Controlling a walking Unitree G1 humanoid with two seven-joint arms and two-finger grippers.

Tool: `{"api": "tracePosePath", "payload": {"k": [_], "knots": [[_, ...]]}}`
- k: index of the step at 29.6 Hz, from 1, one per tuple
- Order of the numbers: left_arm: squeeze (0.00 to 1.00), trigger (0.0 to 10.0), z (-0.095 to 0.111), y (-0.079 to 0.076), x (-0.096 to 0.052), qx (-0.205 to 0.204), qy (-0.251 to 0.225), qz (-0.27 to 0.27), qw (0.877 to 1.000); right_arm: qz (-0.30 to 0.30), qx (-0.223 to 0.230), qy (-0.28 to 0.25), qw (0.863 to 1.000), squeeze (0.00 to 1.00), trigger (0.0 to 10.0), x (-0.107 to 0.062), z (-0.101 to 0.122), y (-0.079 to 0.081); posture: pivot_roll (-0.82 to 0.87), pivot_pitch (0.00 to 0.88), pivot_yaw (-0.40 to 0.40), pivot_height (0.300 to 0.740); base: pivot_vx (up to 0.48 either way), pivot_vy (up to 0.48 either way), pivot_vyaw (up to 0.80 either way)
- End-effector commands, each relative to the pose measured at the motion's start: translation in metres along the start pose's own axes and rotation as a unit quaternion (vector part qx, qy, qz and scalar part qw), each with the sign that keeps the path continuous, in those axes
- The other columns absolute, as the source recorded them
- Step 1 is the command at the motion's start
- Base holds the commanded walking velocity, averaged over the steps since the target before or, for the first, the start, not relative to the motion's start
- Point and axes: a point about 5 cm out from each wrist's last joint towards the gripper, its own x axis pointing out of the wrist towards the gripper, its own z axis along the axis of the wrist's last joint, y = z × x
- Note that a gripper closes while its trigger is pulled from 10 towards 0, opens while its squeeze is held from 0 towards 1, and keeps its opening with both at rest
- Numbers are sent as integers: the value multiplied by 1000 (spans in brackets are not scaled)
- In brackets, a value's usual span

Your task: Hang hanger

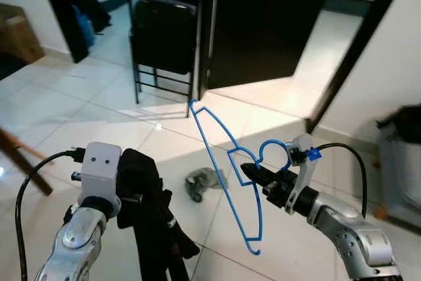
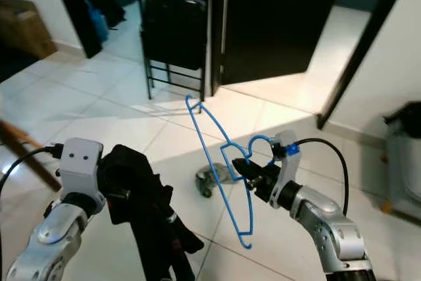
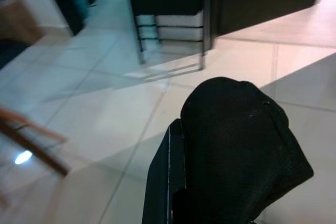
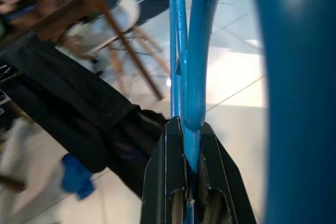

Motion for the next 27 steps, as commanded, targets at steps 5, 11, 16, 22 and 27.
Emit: {"api": "tracePosePath", "payload": {"k": [5,11,16,22,27], "knots": [[0,10000,-1,2,4,-8,-3,-2,1000,-3,7,3,1000,0,10000,-2,-2,-4,9,25,-43,740,0,0,794],[0,10000,-2,3,3,14,5,1,1000,-3,6,3,1000,0,10000,-2,-1,-4,2,23,-45,740,0,0,794],[0,10000,5,-1,-5,280,-21,-3,960,-5,18,-18,1000,0,10000,-7,2,-6,-5,27,-53,740,0,0,561],[0,10000,-9,-9,-8,447,-27,-19,894,-2,16,-10,1000,0,10000,-8,2,-7,-17,30,-58,740,0,0,0],[0,10000,-7,-13,-8,416,-25,-23,909,-2,18,-11,1000,0,10000,-8,2,-8,-17,39,-62,740,0,0,0]]}}
